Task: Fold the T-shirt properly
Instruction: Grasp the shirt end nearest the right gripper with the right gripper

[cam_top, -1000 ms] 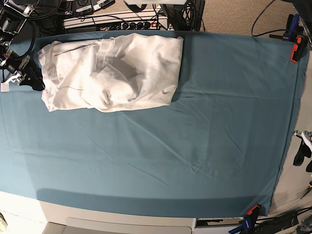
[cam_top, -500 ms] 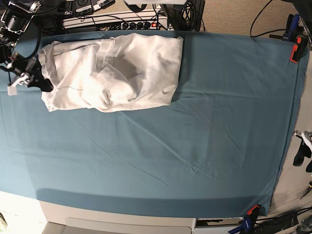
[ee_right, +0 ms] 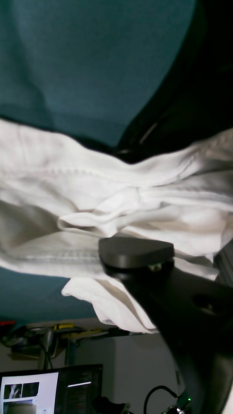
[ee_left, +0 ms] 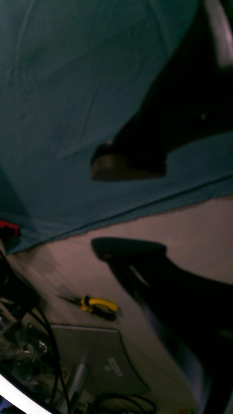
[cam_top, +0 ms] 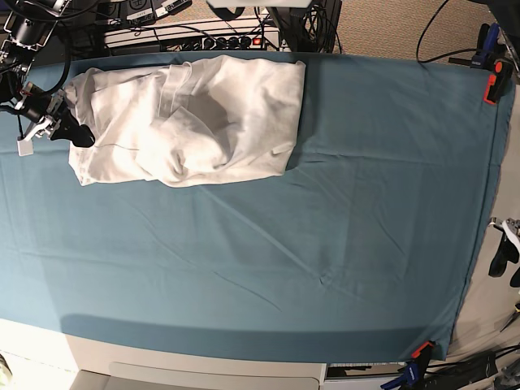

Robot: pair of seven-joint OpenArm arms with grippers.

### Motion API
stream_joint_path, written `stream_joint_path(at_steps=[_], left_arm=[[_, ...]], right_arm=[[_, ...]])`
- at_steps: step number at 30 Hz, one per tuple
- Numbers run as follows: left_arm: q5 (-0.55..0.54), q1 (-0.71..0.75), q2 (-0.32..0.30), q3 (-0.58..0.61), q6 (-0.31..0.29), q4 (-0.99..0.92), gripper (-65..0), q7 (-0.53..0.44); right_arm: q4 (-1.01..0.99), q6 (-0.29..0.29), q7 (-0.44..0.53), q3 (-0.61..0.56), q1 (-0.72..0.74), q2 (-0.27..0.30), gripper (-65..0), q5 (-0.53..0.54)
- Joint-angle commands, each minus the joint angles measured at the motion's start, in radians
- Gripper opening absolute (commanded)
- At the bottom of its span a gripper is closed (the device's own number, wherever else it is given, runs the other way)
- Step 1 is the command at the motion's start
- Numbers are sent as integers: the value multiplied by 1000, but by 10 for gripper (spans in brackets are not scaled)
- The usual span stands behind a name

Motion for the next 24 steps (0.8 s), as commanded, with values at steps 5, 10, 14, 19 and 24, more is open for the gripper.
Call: stream_joint_path(at_steps=[5,10,14,19,24], left_arm=[[-3,-21,-25,-9,7,12,-359,-22],[-3,-21,-25,-9,7,12,-360,-22],[-3,-22,-25,-9,7,12,-360,-22],[-3,-22,-25,-9,7,12,-360,-23],[-3,-22,-25,-9,7,12,-360,-23]], right_arm=[[95,-2,-9,4,3,26,-326,-7],[184,-2,-9,-7,-13,26,-326,-7],[236,-1,-9,-8,-47,26,-326,-7],[256,0,-9,-8,-62,26,-327,-7],[256,3,-9,-8,-62,26,-549,-7]])
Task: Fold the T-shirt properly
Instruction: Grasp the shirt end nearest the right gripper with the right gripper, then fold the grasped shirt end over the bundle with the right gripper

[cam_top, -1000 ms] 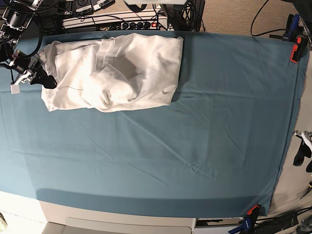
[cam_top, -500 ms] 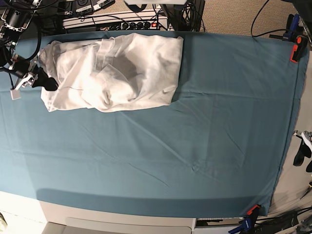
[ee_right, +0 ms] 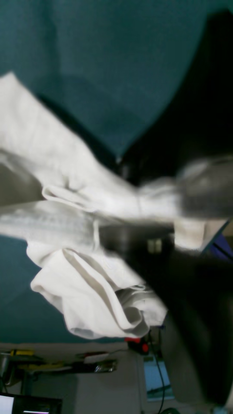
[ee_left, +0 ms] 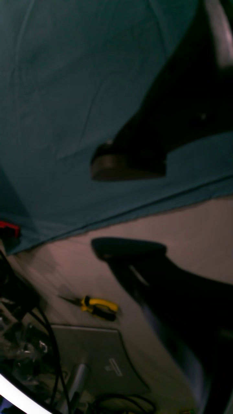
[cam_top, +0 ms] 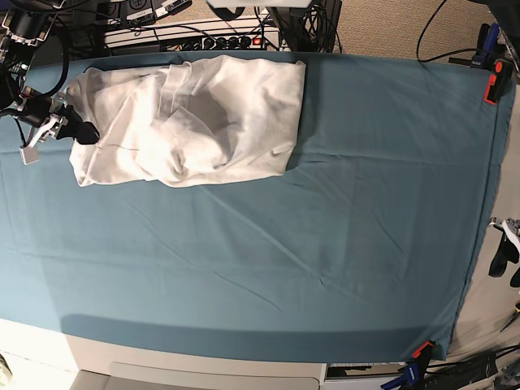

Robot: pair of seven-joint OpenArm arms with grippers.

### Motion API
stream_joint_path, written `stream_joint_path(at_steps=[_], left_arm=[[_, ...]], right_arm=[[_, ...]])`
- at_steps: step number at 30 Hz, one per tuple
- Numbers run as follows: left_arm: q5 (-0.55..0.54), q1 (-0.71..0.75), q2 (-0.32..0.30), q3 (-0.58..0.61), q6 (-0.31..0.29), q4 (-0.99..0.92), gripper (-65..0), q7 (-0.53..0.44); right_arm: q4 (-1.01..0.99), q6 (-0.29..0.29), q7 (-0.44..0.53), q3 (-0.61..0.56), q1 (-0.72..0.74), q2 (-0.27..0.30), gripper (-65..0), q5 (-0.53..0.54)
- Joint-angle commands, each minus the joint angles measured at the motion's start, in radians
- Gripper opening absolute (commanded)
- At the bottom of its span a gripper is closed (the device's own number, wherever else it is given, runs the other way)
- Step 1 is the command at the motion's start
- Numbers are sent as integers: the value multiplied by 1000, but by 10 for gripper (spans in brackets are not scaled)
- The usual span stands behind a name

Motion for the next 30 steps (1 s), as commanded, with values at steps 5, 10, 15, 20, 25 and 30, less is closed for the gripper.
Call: stream_joint_path(at_steps=[5,10,15,20,25,30], left_arm=[[-3,-22,-25,-9,7,12,-360,-29],[-3,-22,-25,-9,7,12,-360,-29],[17,-22,-26,-9,8,12,-360,-29],[48,-22,-33,-10,34,12,-360,-30],[57,-22,-61,-9,35,12,-360,-30],[58,-22,-87,-10,56,12,-360,-30]], right_arm=[[18,7,10,8,6,28,-650,23],[18,8,10,8,7,28,-650,23],[52,8,10,8,6,16,-650,23],[215,9,10,8,-3,-56,-650,23],[467,22,10,8,-77,-148,-650,23],[706,22,10,8,-172,-256,-650,18]])
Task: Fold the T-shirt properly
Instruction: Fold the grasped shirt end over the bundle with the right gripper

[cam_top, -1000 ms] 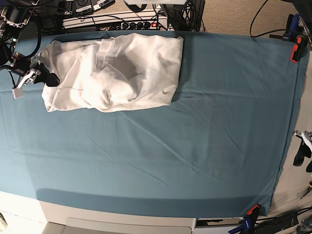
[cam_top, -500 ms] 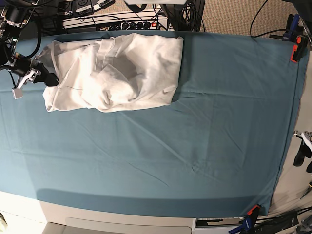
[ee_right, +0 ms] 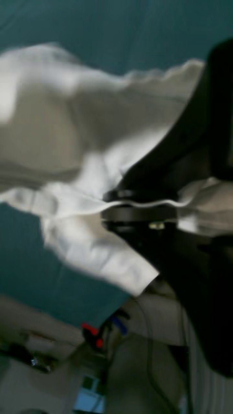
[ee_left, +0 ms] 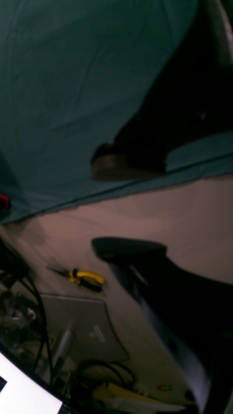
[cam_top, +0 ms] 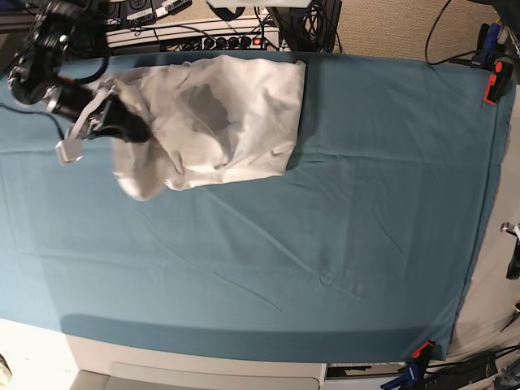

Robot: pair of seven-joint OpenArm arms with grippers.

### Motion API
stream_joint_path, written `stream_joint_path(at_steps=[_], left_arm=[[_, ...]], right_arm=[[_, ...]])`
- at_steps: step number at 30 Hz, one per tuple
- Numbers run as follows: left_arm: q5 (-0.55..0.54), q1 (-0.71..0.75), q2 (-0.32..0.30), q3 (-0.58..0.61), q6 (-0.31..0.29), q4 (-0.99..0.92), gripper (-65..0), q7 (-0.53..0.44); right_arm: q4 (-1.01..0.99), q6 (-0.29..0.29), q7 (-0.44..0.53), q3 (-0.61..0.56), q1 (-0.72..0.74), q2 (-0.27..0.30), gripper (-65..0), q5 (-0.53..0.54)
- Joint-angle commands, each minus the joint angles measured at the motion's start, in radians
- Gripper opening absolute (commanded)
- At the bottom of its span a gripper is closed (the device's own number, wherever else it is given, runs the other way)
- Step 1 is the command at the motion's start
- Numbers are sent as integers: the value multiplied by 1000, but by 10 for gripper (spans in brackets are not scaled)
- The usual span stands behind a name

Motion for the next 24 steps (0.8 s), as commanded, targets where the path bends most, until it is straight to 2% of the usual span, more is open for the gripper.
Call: stream_joint_path(at_steps=[1,8,13,19,24], left_arm=[[0,-22,-32,-9,5,11,-360,-22],[4,-22,-31,-10,5,11,-360,-39],[31,-23,-31,-10,5,11,-360,-48],[31,-23,-32,-10,5,11,-360,-59],[35,-23,-31,-10,5,11,-360,-66]], right_arm=[[51,4,21,7,-11,-11,-650,11],[221,4,21,7,-65,-216,-650,-127],[224,4,21,6,-45,-317,-650,-212],[224,4,21,2,-5,-383,-650,-272],[224,4,77,-109,-4,-401,-650,-409]])
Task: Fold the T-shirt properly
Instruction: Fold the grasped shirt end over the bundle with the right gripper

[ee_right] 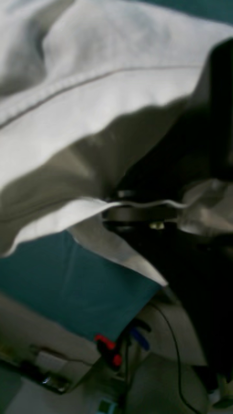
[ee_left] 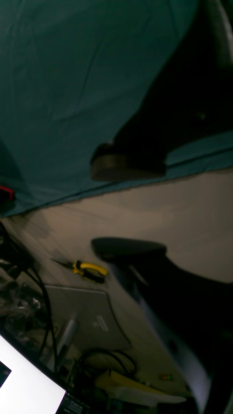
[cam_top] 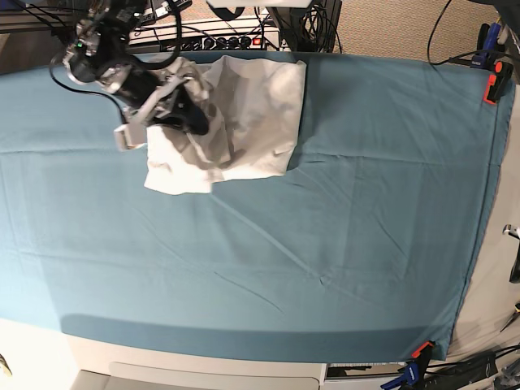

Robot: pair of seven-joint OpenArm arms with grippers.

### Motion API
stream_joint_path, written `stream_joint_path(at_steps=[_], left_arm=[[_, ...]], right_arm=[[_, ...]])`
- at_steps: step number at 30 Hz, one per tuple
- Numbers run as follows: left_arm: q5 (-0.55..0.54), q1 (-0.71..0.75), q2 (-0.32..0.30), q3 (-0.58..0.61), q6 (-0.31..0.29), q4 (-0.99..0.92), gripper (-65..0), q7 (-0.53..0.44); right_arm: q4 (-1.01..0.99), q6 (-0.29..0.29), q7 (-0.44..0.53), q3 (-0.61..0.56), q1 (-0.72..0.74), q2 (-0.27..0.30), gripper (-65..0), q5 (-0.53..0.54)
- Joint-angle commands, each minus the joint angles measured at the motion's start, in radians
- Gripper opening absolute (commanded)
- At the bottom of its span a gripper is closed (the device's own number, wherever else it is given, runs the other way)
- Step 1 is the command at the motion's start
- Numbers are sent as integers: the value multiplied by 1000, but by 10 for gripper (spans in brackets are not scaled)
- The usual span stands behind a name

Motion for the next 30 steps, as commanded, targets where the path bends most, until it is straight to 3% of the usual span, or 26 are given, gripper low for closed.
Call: stream_joint_path(at_steps=[1,6,14,23,30], left_arm=[[1,-25,-28,-10,4,11,-360,-24],[1,-24,-28,-10,5,11,-360,-24],[1,-25,-28,-10,5,11,-360,-24],[1,-25,-28,-10,5,11,-360,-28],[3,-25,-28,-10,16,11,-360,-31]], right_arm=[[18,2,48,-35,5,-5,-650,9],[18,-6,181,-194,7,-29,-650,-226],[16,-113,288,-340,12,-36,-650,-497],[-42,-136,311,-356,17,-36,-650,-537],[-162,-136,314,-357,51,-36,-650,-486]])
